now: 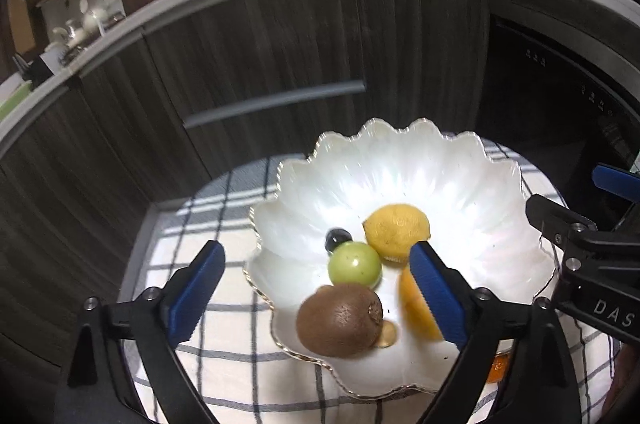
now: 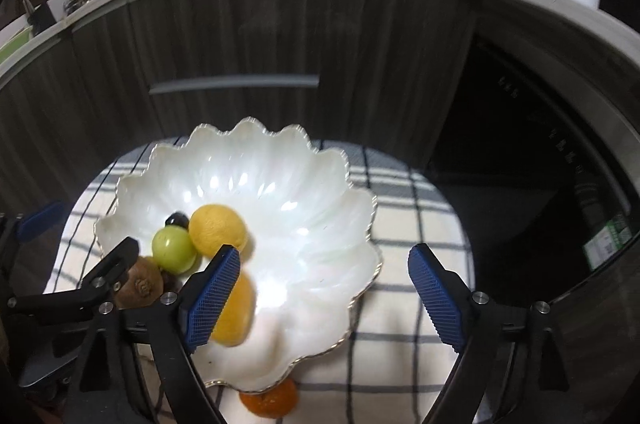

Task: Organize fruits
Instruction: 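Open left tool to drop the kiwi in the bowl while right tool releases the mango, then move left tool down around a mandarin on the cloth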

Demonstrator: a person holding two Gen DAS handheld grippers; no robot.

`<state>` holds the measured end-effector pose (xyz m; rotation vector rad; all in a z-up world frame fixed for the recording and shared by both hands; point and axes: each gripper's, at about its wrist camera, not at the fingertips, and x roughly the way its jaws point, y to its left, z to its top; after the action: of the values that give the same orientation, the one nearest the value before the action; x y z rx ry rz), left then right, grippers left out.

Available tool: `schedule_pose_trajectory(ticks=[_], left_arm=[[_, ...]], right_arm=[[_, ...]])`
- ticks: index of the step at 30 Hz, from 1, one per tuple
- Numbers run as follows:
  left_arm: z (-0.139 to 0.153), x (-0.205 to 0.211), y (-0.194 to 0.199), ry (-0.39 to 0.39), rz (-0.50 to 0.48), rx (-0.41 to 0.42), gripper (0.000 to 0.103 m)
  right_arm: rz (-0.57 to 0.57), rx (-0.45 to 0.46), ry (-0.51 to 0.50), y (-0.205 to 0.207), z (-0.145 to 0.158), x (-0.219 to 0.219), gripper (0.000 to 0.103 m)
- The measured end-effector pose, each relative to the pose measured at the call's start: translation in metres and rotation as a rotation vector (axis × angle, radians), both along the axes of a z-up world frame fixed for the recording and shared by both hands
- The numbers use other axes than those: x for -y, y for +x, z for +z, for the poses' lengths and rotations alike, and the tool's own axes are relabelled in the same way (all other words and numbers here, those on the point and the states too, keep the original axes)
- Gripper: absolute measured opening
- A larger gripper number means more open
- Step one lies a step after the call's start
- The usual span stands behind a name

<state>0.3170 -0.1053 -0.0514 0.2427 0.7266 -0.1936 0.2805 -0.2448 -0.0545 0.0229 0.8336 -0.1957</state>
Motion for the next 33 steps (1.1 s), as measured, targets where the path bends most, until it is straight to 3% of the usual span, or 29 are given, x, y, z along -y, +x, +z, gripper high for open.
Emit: schedule_pose_trajectory(ticks=[19, 25, 33], left_arm=[[0.062, -0.003, -0.079, -0.071, 0.012, 0.088, 0.1], [0.058, 0.004, -0.107, -0.078, -0.011, 0.084, 0.1], [0.026, 0.012, -0.134, -0.075, -0.051, 0.043, 0.099]], right_arm=[[-0.074, 0.154, -0.01, -0.076, 0.071, 0.012, 0.087], [-0.096, 0.155, -0.011, -0.109, 0.072, 0.019, 0.087], [-0.137, 0.108, 0.006, -0.141, 0.048, 0.03, 0.087]])
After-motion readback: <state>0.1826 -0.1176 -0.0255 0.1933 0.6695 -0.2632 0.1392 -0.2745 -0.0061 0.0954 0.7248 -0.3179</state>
